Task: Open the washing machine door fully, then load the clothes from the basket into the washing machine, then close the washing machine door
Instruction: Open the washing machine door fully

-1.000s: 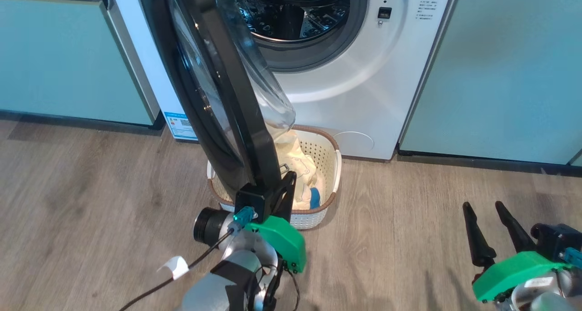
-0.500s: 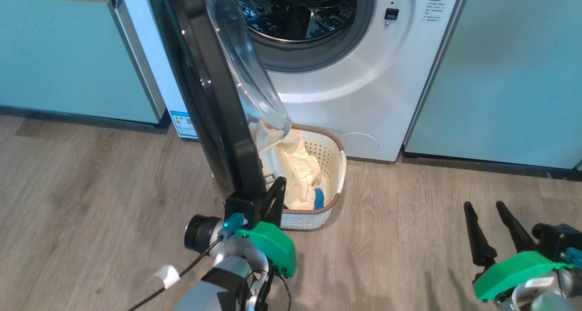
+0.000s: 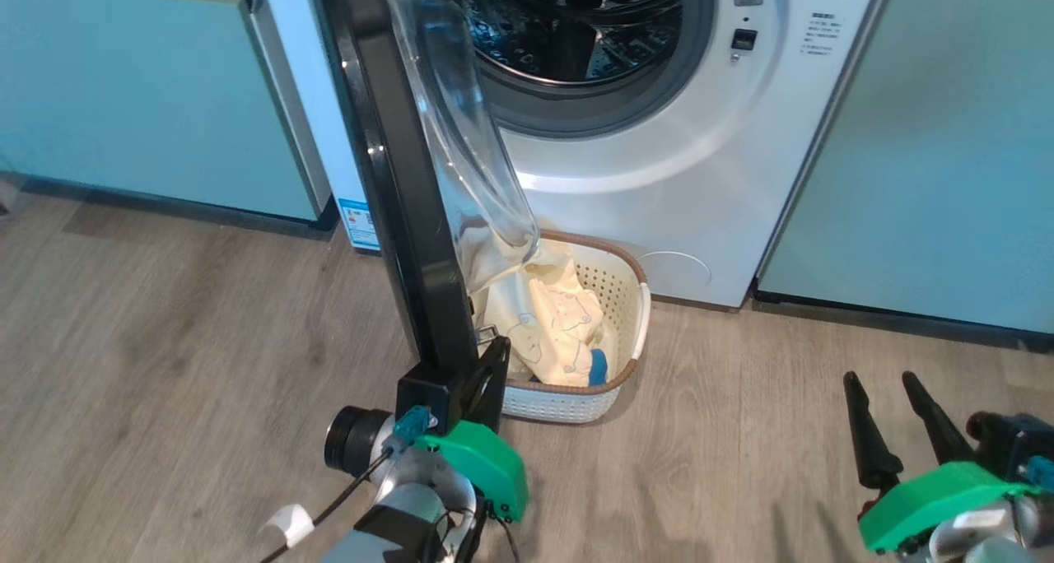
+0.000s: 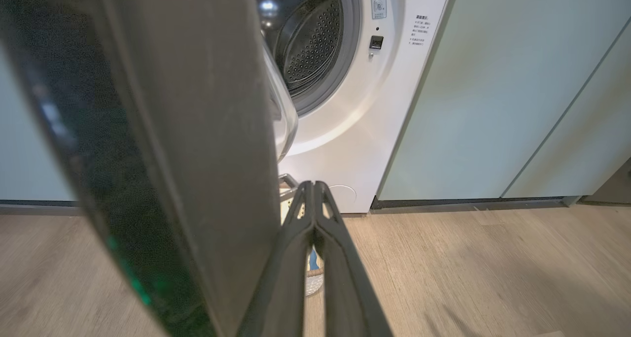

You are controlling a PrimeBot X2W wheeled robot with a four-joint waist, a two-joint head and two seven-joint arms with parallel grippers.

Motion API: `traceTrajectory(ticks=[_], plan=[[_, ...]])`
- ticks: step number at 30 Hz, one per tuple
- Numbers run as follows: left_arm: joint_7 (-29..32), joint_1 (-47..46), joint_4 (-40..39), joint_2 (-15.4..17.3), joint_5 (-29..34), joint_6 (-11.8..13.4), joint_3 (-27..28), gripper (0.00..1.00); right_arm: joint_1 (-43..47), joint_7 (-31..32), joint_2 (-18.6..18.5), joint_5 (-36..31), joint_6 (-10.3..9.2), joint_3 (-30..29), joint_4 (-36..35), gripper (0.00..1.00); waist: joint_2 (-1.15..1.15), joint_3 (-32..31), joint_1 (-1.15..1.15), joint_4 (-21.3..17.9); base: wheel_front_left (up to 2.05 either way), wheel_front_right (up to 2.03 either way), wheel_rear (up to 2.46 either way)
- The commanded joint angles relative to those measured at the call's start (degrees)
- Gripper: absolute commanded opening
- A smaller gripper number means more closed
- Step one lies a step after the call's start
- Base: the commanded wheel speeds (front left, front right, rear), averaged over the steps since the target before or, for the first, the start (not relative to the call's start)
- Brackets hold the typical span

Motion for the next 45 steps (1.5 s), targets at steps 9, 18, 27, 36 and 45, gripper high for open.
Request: traceTrajectory(ticks=[9, 18, 27, 36, 45], plan=[[-0.4, -0.8, -2.3, 0.9, 1.3, -0.6, 4.8, 0.00, -0.3, -0.6, 0.2, 0.3, 0.02, 0.6, -1.3, 1.00, 0.00, -0.3, 0.00, 2.8, 0.00, 0.00, 0.00], [-0.4, 0.0, -3.2, 0.9, 1.6, -0.7, 5.6, 0.00, 0.0, -0.6, 0.4, 0.5, 0.02, 0.7, -1.2, 1.00, 0.00, -0.7, 0.00, 5.1, 0.00, 0.00, 0.00], [-0.4, 0.9, -3.8, 0.9, 2.1, -0.8, 6.3, 0.00, 0.1, -0.6, 0.5, 0.5, 0.02, 0.6, -1.2, 1.00, 0.00, -0.7, 0.00, 7.0, 0.00, 0.00, 0.00], [-0.4, 1.7, -4.3, 1.4, 2.2, -0.4, 8.5, 0.00, 0.3, -0.6, 0.9, 0.3, 0.02, 0.5, -1.3, 1.00, 0.00, -1.0, 0.00, 8.7, 0.00, 0.00, 0.00], [-0.4, 2.3, -4.6, 2.3, 2.1, 0.0, 11.2, 0.00, 0.5, -0.6, 0.8, 0.4, 0.02, 0.5, -1.4, 1.00, 0.00, -1.2, 0.00, 10.3, 0.00, 0.00, 0.00]])
